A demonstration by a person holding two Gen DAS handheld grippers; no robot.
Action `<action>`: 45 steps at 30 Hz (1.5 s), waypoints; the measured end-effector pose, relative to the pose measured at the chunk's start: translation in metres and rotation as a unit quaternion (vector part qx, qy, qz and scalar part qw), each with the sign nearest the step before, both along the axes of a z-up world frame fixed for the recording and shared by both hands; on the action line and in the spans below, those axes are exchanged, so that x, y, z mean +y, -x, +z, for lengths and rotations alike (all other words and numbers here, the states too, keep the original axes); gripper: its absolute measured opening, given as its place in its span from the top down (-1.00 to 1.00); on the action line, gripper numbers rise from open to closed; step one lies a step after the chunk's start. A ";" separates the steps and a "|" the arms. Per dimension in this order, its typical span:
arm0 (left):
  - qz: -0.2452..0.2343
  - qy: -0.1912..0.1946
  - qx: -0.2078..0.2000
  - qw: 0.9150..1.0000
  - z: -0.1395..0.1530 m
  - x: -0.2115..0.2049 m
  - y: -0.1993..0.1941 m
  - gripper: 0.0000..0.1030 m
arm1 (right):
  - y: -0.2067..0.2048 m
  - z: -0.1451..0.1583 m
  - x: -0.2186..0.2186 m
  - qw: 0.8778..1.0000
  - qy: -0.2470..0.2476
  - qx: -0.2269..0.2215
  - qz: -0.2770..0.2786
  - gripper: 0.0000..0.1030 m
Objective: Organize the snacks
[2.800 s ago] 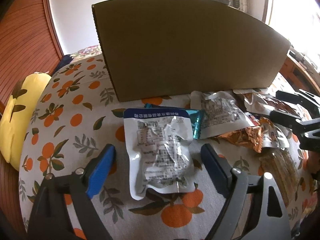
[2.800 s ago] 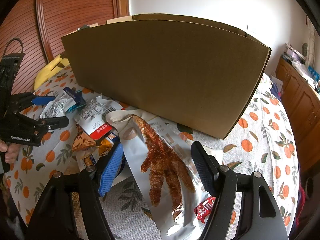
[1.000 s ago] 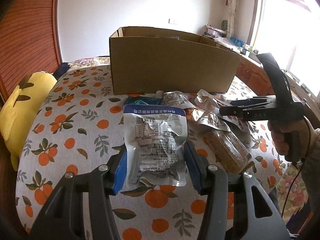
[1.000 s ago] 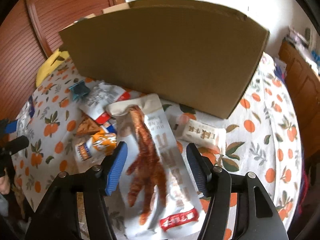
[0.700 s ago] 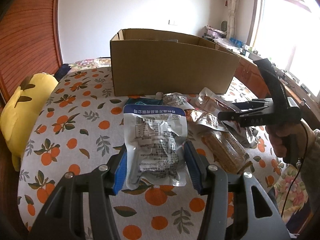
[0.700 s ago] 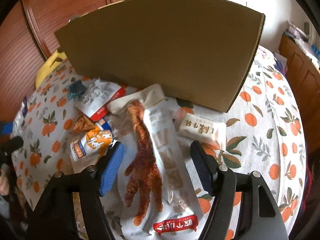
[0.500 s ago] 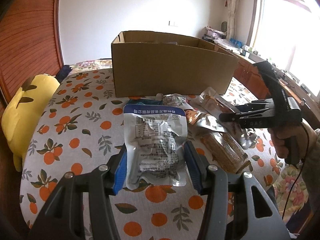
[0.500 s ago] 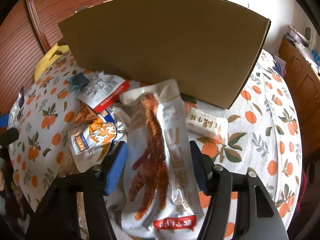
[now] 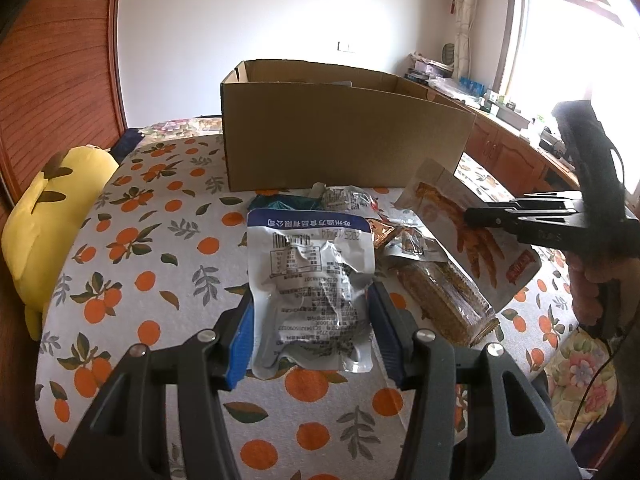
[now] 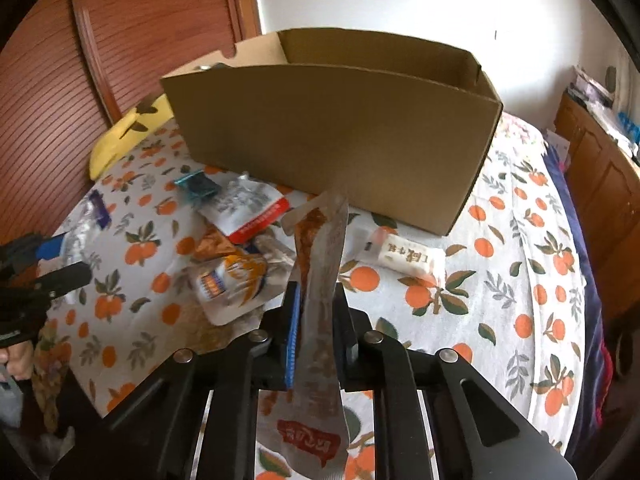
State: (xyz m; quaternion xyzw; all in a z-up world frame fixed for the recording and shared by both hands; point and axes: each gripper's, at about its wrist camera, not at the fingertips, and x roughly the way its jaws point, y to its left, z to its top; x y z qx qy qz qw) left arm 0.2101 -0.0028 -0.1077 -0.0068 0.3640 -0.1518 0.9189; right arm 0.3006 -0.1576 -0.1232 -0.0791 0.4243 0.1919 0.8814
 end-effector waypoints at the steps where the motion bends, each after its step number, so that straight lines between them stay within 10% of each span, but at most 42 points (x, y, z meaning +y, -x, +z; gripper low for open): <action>1: 0.000 0.000 0.000 1.000 0.000 0.000 0.000 0.00 | 0.003 0.002 0.000 1.000 -0.001 -0.002 0.002 0.77; 45: -0.012 0.007 -0.069 0.998 0.052 -0.006 0.004 0.00 | 0.047 0.056 -0.008 0.997 -0.031 -0.068 0.002 0.94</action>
